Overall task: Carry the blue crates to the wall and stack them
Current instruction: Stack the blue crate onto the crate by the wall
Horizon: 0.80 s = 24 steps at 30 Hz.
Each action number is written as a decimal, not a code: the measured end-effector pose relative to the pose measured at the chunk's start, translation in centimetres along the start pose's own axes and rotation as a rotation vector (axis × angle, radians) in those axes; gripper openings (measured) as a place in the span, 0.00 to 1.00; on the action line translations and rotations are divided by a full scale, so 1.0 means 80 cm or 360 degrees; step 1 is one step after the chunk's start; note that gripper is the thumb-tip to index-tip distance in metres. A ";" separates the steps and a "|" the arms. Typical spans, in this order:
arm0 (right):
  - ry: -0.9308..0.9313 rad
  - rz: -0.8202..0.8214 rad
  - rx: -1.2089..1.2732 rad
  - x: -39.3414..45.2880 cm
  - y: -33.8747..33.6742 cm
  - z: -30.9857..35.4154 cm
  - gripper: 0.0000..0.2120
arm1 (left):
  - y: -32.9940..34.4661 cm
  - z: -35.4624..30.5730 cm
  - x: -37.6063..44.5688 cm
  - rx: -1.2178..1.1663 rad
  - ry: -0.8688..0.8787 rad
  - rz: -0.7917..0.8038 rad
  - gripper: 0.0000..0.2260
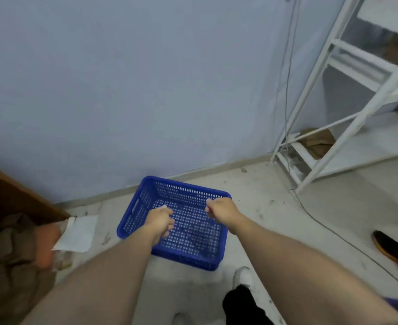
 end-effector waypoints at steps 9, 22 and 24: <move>0.0461 0.0059 0.0330 0.088 0.013 -0.121 0.10 | 0.003 0.074 0.052 -0.0342 -0.0506 -0.0200 0.09; 0.0733 0.0167 0.0527 0.170 0.048 -0.227 0.25 | 0.016 0.096 0.193 -0.0482 -0.0759 -0.0234 0.09; 0.0830 0.0085 0.0601 0.182 0.063 -0.261 0.25 | 0.018 0.111 0.234 -0.0458 -0.0804 -0.0188 0.12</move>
Point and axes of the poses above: each hand's wrist, its own x-axis towards the middle knuckle, its own y-axis out of the palm, z = x × y, the point moved 9 cm from there along x, towards the middle knuckle, and after that the axes turned 6 degrees about -y, right-handed, at the moved point
